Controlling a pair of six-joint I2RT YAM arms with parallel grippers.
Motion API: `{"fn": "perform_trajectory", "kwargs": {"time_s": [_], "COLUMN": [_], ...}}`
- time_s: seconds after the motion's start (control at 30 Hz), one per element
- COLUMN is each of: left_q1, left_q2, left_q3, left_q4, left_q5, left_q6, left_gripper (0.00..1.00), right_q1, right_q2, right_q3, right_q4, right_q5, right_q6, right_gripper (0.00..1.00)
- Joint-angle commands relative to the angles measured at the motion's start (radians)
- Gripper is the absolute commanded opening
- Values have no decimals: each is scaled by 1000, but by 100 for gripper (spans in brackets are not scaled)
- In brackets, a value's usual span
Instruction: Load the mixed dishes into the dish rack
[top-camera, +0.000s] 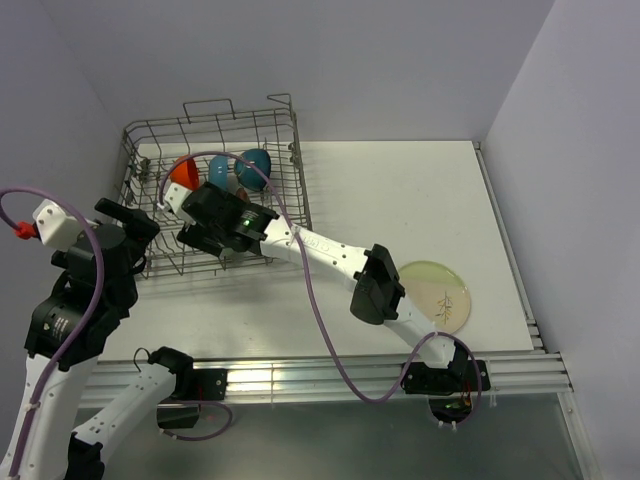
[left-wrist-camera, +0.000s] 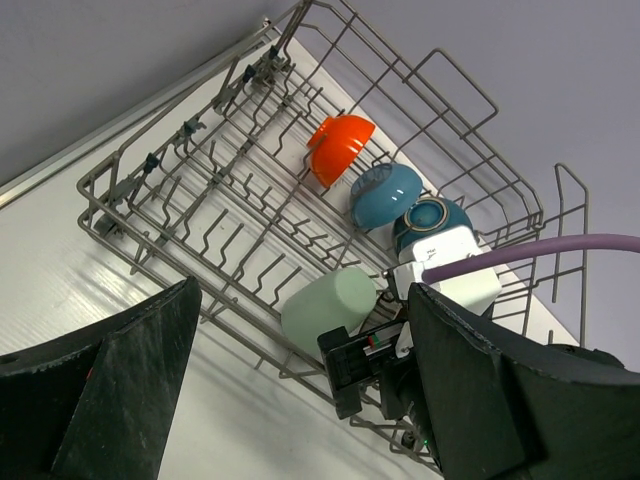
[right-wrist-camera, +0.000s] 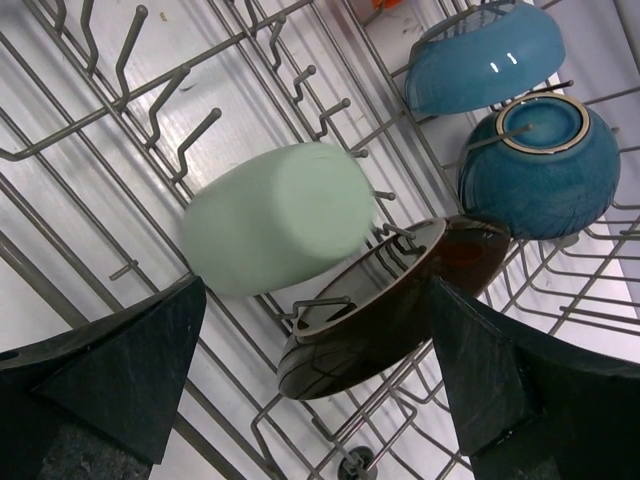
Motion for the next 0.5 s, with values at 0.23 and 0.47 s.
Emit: {"fn": "perform_trajectory", "kwargs": {"time_s": [0.23,0.47], "left_q1": [4,2], "left_q2": [9,151], "left_q3": [1,43], "left_q4": [45,186], "left_q5": [59,556], "left_q6": [35,169], "left_gripper": [89,79], "right_q1": [15,-66], "right_q2": [-158,-448], "right_q3": [-38,-134], "right_q4": [115,52], "right_q5": [67,298], "right_q6": [95,392], "right_gripper": [100,100]}}
